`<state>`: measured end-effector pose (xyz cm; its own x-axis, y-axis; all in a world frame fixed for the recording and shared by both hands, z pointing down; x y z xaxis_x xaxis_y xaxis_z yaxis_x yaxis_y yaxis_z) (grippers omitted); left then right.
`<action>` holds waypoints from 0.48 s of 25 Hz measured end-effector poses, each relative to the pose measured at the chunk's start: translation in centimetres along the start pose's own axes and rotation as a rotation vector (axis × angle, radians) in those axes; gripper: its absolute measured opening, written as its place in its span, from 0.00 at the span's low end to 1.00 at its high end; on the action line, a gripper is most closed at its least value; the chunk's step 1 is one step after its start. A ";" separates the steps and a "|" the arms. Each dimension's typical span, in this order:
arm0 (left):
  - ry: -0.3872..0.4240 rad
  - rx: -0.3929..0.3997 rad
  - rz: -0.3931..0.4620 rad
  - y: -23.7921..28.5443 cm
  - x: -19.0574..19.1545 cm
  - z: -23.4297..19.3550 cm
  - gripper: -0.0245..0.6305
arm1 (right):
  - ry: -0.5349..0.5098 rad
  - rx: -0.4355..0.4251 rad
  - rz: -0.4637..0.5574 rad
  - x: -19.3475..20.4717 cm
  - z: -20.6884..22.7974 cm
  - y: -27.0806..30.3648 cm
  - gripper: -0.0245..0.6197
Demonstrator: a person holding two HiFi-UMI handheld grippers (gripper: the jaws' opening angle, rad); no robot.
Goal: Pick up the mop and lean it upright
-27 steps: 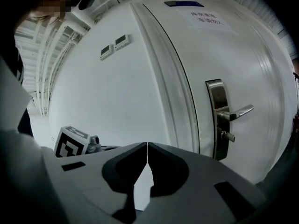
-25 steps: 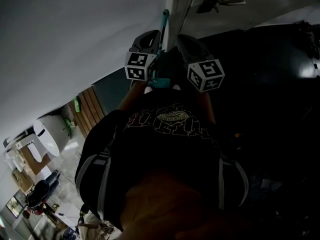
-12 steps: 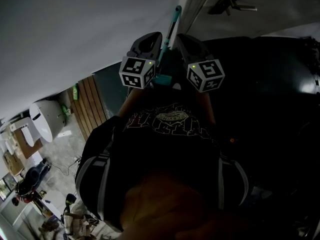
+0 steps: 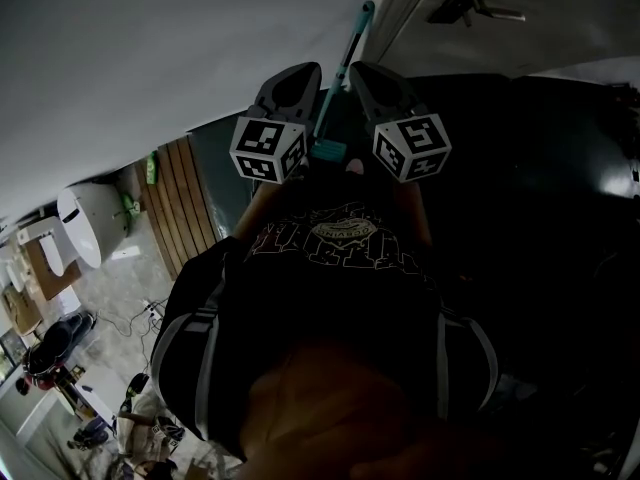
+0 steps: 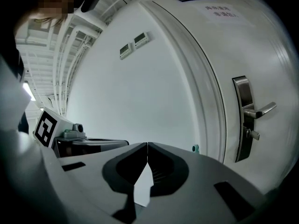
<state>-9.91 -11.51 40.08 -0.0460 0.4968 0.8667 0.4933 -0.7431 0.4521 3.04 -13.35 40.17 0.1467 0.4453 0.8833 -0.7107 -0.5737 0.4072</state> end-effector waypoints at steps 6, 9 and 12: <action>-0.002 0.020 0.007 -0.1 0.2 0.7 0.11 | -0.002 0.004 0.001 0.5 -0.2 -0.5 0.07; 0.005 0.026 0.008 -0.2 0.2 1.0 0.11 | -0.006 0.014 -0.001 0.6 -0.2 -0.9 0.07; 0.010 0.031 0.009 -0.1 0.2 1.1 0.11 | -0.006 0.021 0.000 0.8 -0.2 -1.1 0.07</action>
<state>-9.03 -10.84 39.92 -0.0499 0.4858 0.8727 0.5203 -0.7332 0.4379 3.83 -12.26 40.37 0.1513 0.4412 0.8846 -0.6959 -0.5880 0.4123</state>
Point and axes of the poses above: the fingertips, and each gripper's own axes: y forward along the fingers, z to its right, x out of its underside, the point moved 6 cm from there along -y, backward along the fingers, and after that the axes turned 13 degrees about -z, right-handed, at the moved point
